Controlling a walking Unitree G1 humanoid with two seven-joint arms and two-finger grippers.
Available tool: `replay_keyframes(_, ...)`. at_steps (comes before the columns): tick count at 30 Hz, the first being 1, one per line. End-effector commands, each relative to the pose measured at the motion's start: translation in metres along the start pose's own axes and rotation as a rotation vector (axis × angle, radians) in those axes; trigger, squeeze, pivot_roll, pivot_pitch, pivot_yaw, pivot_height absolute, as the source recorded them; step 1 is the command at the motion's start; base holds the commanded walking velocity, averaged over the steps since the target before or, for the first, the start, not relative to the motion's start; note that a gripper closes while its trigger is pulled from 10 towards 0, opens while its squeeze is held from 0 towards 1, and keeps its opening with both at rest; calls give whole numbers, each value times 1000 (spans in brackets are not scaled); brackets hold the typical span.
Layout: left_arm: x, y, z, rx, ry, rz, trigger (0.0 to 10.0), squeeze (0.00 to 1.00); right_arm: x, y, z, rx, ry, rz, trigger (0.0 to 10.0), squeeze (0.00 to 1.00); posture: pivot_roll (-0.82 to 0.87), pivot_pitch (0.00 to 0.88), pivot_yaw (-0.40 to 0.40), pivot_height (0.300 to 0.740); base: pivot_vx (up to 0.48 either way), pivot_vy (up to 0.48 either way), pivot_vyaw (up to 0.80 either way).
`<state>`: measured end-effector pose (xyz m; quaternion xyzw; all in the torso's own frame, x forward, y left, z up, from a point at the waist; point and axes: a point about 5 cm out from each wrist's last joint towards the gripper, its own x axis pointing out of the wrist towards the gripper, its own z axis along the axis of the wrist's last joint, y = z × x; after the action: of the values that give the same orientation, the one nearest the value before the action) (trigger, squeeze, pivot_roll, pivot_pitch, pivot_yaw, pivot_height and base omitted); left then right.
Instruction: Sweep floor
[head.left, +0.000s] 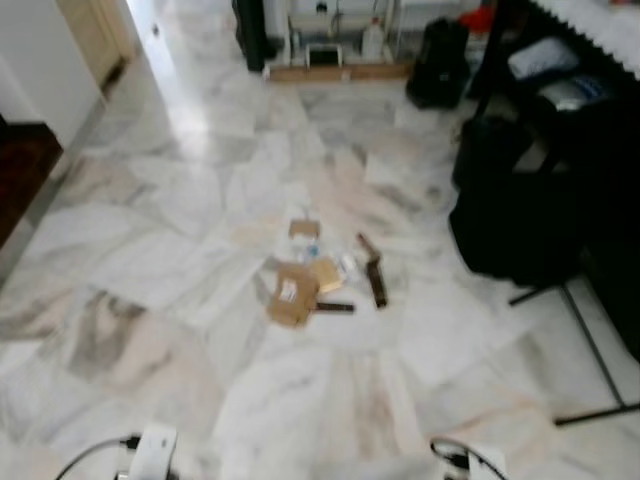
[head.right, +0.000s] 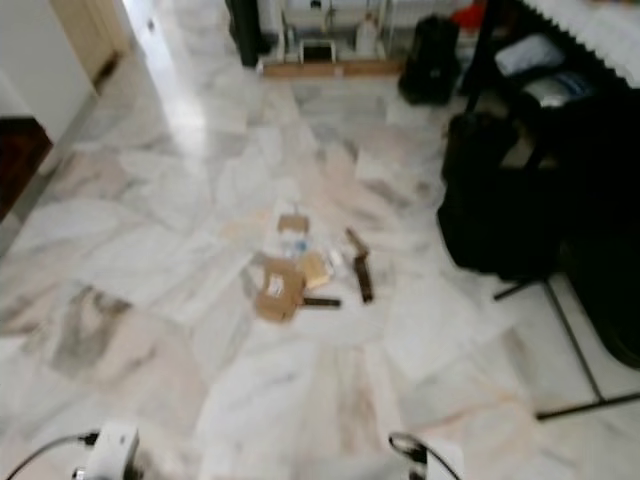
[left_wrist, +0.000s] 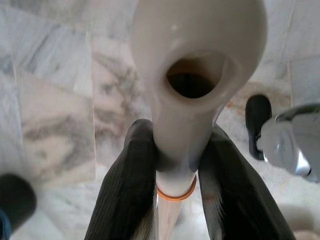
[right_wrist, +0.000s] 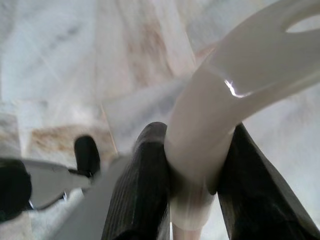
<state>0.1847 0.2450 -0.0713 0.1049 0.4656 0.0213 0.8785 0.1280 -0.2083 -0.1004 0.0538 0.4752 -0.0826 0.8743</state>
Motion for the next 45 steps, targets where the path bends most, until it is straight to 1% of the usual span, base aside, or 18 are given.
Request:
replay_keyframes(1, 0, -1, 2, -10, -10, 2, 10000, 0, -2, -3, -10, 28, 33, -15, 10000, 0, 21, 93, 26, 740, 0, 0, 0)
replay_keyframes(9, 1, -7, 3, -56, -15, -11, 10000, 0, -2, -11, -5, -19, 22, -43, 10000, 0, 18, 86, 10, 740, 0, 0, 0)
replay_keyframes(13, 1, -9, 0, -96, -3, 0, 10000, 0, 0, -16, 11, -151, -16, -44, 10000, 0, 16, 79, 1, 740, 0, 0, 0)
replay_keyframes(15, 1, -9, -1, -106, 4, 6, 10000, 0, 1, -17, 17, -174, -30, -48, 10000, 0, 13, 73, -2, 740, 0, 0, 0)
replay_keyframes(16, 1, -9, -2, -119, 8, 12, 10000, 0, 2, -18, 24, -227, -49, -48, 10000, 0, 13, 71, -3, 740, 0, 0, 0)
replay_keyframes(24, 0, -5, -3, -190, 0, 51, 10000, 0, 4, -23, 47, -305, -118, -62, 10000, 0, 22, 46, -10, 740, 0, 0, 0)
replay_keyframes(26, 1, 1, 15, -198, -85, 75, 10000, 0, 4, -28, 64, -313, -190, -108, 10000, 0, 15, 40, -5, 740, 0, 0, 0)
replay_keyframes(28, 2, 10, 52, -169, -237, 94, 10000, 0, 2, -33, 89, -285, -299, -160, 10000, 0, 16, 36, -2, 740, 0, 0, 0)
replay_keyframes(29, 2, 10, 52, -169, -237, 94, 10000, 0, 2, -33, 89, -285, -299, -160, 10000, 0, 16, 36, -2, 740, 0, 0, 0)
replay_keyframes(30, 0, 14, 68, -167, -302, 98, 10000, 0, 1, -35, 99, -298, -340, -180, 10000, 0, 15, 36, -2, 740, 0, 0, 0)
replay_keyframes(31, -2, 19, 88, -156, -378, 107, 10000, 0, -1, -37, 111, -315, -394, -204, 10000, 0, 19, 35, 0, 740, 0, 0, 0)
replay_keyframes(37, -21, 42, 162, -116, -648, 184, 10000, 0, -21, -54, 173, -316, -661, -308, 10000, 0, 19, 48, 1, 740, 0, 0, 0)
replay_keyframes(38, -21, 42, 162, -116, -648, 184, 10000, 0, -21, -54, 173, -316, -661, -308, 10000, 0, 19, 48, 1, 740, 0, 0, 0)
replay_keyframes(40, -30, 47, 183, -101, -732, 205, 10000, 0, -31, -61, 194, -316, -754, -345, 10000, 0, 23, 56, 0, 740, 0, 0, 0)
replay_keyframes(41, -30, 47, 183, -101, -732, 205, 10000, 0, -31, -61, 194, -316, -754, -345, 10000, 0, 23, 56, 0, 740, 0, 0, 0)
replay_keyframes(43, -41, 50, 204, -75, -828, 217, 10000, 0, -46, -63, 219, -312, -870, -366, 10000, 0, 19, 59, -2, 740, 0, 0, 0)
replay_keyframes(44, -50, 50, 221, -92, -904, 219, 10000, 0, -60, -60, 240, -313, -972, -370, 10000, 0, 20, 63, -5, 740, 0, 0, 0)
replay_keyframes(45, -50, 50, 221, -92, -904, 219, 10000, 0, -60, -60, 240, -313, -972, -370, 10000, 0, 20, 63, -5, 740, 0, 0, 0)
